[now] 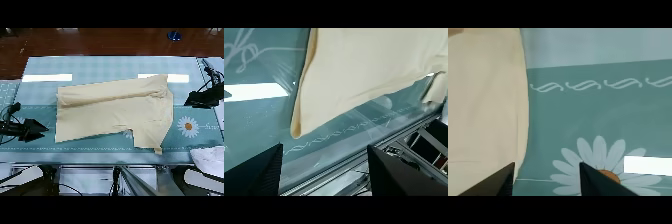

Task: Fold the shirts.

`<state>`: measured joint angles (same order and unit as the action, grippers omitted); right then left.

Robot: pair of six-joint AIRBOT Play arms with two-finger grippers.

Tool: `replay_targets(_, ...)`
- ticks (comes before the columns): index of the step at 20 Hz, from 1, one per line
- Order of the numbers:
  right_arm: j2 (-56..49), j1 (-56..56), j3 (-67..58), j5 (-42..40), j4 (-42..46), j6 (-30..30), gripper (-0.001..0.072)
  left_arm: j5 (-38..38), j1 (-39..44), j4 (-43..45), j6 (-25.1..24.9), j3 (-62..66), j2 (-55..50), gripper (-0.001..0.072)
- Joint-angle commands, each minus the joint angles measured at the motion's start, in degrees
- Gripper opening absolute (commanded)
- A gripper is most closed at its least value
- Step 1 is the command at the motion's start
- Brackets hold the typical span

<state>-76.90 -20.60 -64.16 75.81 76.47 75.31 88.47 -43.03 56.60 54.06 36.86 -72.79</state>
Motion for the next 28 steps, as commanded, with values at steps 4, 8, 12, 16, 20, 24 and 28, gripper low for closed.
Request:
replay_targets(4, 0.59, -0.72, 1.05, 0.55, -1.64, -1.05, 0.0491, -7.08, 8.0, 1.99, 1.73, -3.82, 0.55, 0.0608)
replay_targets(8, 0.59, -0.72, 1.05, 1.22, -1.64, -1.05, 0.049, -10.47, 12.11, 2.12, 3.82, -3.82, -1.05, 0.0608)
replay_targets(12, 0.59, -0.72, 1.05, 1.9, -1.64, -1.03, 0.049, -11.32, 15.82, 0.83, 5.75, -3.8, -4.68, 0.0592)
replay_targets(16, 0.85, -0.72, 1.05, 3.82, -1.62, -1.03, 0.049, -14.01, 19.82, 0.42, 8.13, -3.8, -7.61, 0.0041)
replay_targets(20, 2.67, -0.79, 1.55, 3.98, 0.28, -1.05, 0.0493, -13.86, 20.41, 0.44, 6.47, -3.8, -7.61, 0.003)
replay_targets(24, 4.26, -5.29, 13.99, 3.96, -10.03, -4.13, 0.0599, -13.92, 20.41, 0.44, 5.11, -3.8, -7.61, 0.0031)
replay_targets(28, 5.4, -6.08, 24.55, -2.47, -18.69, -9.05, 0.0587, -13.84, 20.41, 0.42, 4.96, -3.8, -7.61, 0.0031)
